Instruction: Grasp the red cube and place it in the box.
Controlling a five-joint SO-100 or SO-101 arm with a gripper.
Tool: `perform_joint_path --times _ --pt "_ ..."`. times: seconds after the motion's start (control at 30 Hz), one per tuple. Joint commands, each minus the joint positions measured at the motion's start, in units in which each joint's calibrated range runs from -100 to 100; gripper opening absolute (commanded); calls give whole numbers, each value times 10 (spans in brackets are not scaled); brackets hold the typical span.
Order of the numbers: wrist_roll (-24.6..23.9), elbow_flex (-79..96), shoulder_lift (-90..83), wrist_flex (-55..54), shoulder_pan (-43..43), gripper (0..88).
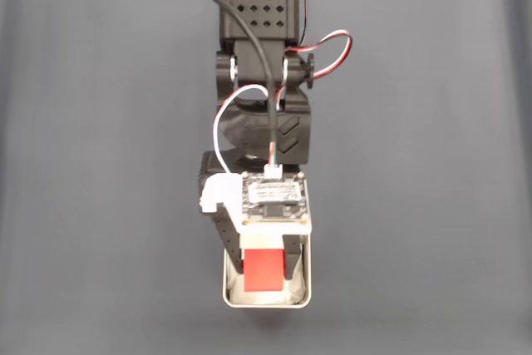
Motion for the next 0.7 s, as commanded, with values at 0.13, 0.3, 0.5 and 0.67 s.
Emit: perform_joint_path --times 0.13,0.3,0.5,0.67 --pt "0 24 -51 -2 -11 78" --pt "0 53 -60 -14 -11 78" --pt "-2 81 -68 -25 -9 78" --pt "-4 92 -68 -32 -7 77"
